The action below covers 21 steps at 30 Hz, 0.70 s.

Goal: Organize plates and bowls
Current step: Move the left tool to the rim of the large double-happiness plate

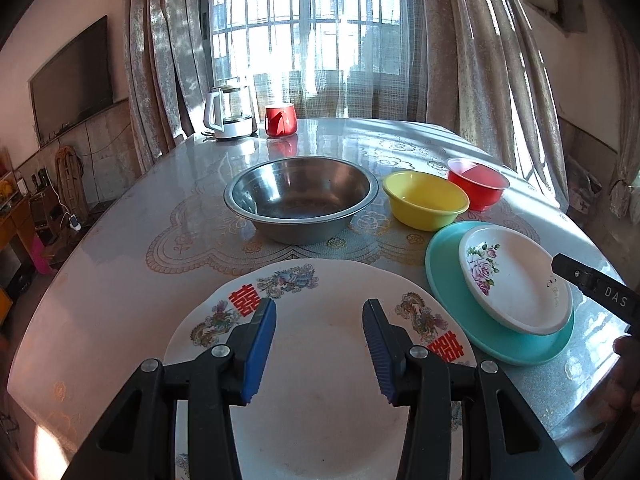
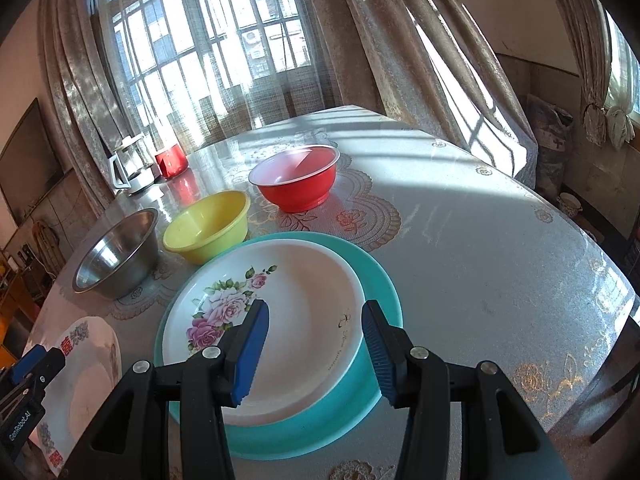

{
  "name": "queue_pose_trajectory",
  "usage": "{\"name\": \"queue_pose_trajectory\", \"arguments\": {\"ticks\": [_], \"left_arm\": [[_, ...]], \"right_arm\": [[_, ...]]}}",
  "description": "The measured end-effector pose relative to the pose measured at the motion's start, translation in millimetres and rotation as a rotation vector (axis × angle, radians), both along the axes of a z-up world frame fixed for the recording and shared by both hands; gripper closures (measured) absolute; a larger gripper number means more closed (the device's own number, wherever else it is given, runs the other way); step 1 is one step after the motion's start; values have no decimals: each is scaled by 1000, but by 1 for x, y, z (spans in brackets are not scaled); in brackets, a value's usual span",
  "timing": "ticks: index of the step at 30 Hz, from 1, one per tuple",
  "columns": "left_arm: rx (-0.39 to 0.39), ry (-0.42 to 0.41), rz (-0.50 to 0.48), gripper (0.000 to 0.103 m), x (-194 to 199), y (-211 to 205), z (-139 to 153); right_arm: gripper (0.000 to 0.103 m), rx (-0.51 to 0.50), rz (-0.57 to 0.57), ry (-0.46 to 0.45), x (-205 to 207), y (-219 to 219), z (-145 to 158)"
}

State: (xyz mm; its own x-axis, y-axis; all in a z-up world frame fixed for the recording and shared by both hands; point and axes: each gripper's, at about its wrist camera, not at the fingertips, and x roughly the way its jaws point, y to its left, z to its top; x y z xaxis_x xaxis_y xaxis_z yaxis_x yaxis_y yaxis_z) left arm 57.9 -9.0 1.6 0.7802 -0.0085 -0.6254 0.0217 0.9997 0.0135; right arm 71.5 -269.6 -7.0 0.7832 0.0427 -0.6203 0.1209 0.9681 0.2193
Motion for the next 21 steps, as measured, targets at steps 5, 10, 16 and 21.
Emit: {"name": "queue_pose_trajectory", "arguments": {"ticks": [5,10,16,21], "left_arm": [[-11,11,8,57,-2,7,-3],[-38,19,29,57,-4,21,-4],[-61,19,101,57,-5,53,-4],[-91,30,174,57,-8,87,-7]], "right_arm": [[54,61,115,-12,0,16,4],[54,139,274,-2,0,40,4],[54,172,430,44,0,76,-4],[54,154,488,80,-2,95,-12]]}}
